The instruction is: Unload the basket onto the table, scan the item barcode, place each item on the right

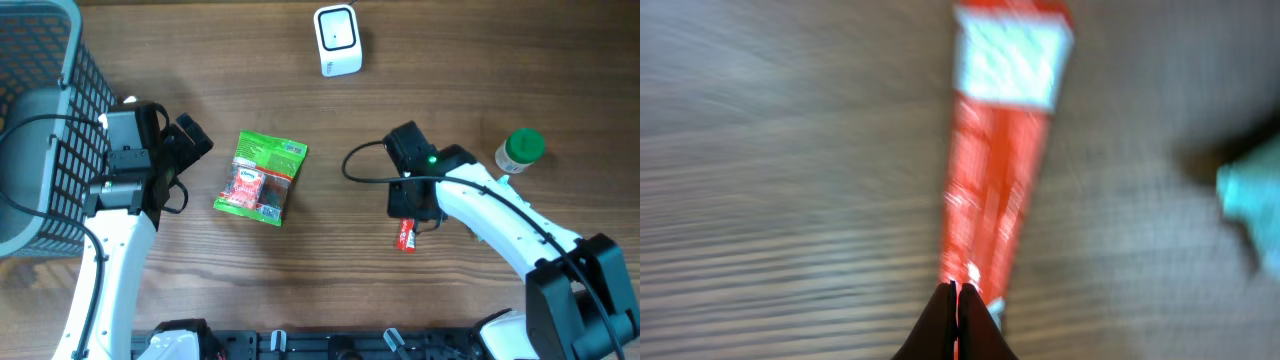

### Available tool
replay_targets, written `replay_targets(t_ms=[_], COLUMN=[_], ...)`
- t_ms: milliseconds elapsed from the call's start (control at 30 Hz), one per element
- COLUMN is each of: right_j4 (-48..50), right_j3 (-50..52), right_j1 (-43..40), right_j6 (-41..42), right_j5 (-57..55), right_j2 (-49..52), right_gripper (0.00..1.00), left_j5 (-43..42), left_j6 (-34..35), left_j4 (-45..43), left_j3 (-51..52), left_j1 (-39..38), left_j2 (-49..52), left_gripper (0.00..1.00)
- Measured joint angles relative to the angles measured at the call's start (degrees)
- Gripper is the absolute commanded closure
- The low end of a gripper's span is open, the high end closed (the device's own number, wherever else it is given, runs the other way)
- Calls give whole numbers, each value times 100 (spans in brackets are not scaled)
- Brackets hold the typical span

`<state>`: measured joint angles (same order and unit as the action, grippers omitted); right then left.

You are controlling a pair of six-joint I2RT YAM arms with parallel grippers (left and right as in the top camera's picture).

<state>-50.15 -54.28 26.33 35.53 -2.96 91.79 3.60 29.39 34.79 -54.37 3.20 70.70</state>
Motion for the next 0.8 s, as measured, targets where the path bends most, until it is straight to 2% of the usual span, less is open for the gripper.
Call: replay_targets(t_ms=[367,667,800], right_j4=[7,1060,1600], right_j3=[909,990,992], right_j1=[0,-2,-2], right_j6=[2116,2726,2804], right_j5=[372,1207,1469], right_j2=[0,-13,-13], right_gripper=[95,95,91], left_j5=[0,0,0], left_j6=[0,0,0], left_j4=[0,2,0], left_j3=[0,0,0], left_j1=[0,0,0], left_j2=[0,0,0], left_gripper=[0,0,0])
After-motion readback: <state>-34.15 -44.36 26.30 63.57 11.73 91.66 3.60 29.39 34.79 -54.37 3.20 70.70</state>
